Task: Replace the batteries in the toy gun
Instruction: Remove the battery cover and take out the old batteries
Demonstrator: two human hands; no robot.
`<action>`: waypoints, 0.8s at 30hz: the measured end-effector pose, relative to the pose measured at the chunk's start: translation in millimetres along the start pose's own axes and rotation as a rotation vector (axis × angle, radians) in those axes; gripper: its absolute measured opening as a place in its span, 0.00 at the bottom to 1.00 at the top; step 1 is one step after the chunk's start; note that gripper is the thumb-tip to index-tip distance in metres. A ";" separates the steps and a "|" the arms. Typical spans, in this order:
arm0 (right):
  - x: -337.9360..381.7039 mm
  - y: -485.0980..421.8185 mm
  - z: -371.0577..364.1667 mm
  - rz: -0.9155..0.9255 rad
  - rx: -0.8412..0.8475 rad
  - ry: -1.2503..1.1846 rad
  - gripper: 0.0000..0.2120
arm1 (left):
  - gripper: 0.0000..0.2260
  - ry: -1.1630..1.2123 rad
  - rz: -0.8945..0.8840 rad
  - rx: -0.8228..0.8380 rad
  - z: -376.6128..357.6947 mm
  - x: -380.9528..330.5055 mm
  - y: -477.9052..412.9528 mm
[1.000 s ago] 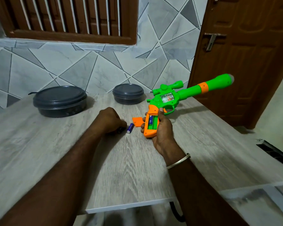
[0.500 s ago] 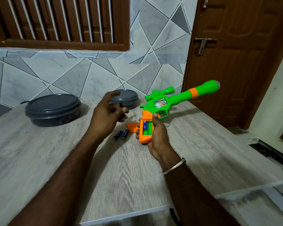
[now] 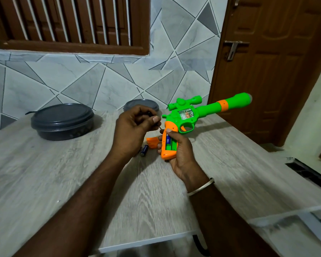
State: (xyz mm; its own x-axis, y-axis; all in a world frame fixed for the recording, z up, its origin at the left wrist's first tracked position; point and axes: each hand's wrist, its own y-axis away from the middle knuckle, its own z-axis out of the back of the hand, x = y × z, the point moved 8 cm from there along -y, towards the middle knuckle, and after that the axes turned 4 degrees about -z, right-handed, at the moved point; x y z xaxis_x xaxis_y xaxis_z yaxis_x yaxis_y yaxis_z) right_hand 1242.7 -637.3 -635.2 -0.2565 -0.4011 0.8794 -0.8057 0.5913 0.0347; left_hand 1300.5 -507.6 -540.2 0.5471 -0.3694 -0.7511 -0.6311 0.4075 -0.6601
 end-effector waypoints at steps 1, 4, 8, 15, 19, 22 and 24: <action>0.2 0.3 0.7 0.010 -0.005 0.006 0.08 | 0.07 -0.001 0.004 -0.010 1.9 0.6 0.1; -0.4 -0.3 -1.1 0.006 0.024 -0.034 0.08 | 0.07 -0.005 0.023 -0.040 8.0 2.7 1.4; 0.2 1.3 -7.8 -0.016 0.063 -0.089 0.22 | 0.07 0.026 0.040 -0.061 12.6 5.8 1.2; -1.4 3.1 -7.2 -0.054 0.065 -0.107 0.12 | 0.06 0.030 0.034 -0.071 11.2 6.7 0.7; -1.1 4.1 -8.3 -0.042 0.079 -0.078 0.13 | 0.05 0.024 0.034 -0.066 10.2 8.4 0.6; -0.3 6.0 -8.6 -0.040 0.088 -0.067 0.11 | 0.05 0.014 0.027 -0.056 9.1 8.1 0.9; -0.2 7.0 -8.7 -0.048 0.086 -0.061 0.11 | 0.04 0.015 0.020 -0.043 7.7 8.6 1.0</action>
State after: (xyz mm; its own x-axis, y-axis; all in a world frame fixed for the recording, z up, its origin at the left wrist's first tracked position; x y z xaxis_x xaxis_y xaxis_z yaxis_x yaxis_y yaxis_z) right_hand 1241.8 -627.0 -631.0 -0.2460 -0.4710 0.8472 -0.8600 0.5092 0.0333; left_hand 1308.7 -503.9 -547.4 0.5257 -0.3744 -0.7639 -0.6653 0.3786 -0.6434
